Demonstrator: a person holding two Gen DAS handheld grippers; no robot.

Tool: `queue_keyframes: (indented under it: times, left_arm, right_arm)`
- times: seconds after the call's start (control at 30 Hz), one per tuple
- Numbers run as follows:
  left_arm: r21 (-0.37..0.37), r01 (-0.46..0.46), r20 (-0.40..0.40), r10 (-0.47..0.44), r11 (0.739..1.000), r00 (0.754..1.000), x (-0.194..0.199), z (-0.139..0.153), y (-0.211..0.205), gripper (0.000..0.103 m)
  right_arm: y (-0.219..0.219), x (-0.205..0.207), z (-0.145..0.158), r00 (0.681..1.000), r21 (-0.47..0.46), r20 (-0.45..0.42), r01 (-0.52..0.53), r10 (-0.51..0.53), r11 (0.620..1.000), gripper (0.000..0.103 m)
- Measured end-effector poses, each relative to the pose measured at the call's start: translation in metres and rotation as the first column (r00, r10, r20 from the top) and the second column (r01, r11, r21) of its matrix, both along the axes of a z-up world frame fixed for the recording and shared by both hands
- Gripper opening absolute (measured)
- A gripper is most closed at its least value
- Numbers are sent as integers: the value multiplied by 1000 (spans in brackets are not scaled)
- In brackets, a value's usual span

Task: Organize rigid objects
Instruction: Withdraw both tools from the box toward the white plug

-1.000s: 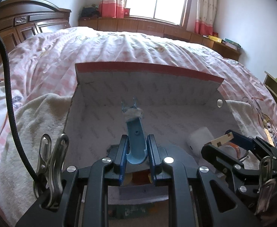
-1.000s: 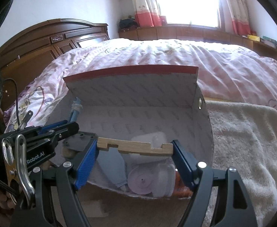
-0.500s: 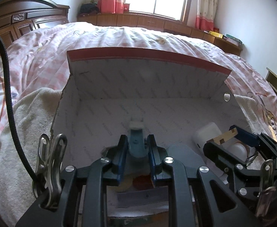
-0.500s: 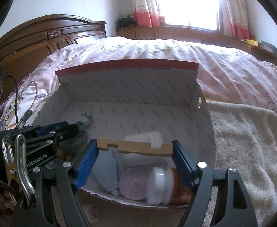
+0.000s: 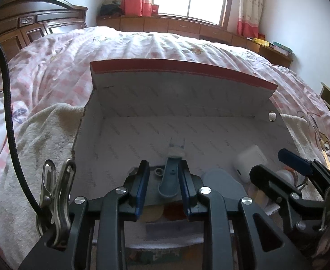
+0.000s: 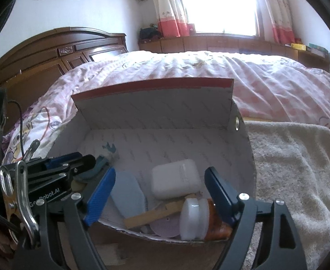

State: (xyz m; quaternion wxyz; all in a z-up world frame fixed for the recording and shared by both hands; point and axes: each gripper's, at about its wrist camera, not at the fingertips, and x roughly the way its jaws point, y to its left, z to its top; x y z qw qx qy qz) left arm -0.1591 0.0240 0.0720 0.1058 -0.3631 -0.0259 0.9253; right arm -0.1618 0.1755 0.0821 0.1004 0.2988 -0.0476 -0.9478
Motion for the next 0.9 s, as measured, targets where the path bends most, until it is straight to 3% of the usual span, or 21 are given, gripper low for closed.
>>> queue_keyframes:
  times: [0.9]
  left_arm:
    - [28, 3, -4, -3, 1000, 1000, 47, 15, -10, 26]
  right_arm:
    - [9, 42, 8, 1000, -55, 1, 25, -25, 998, 85]
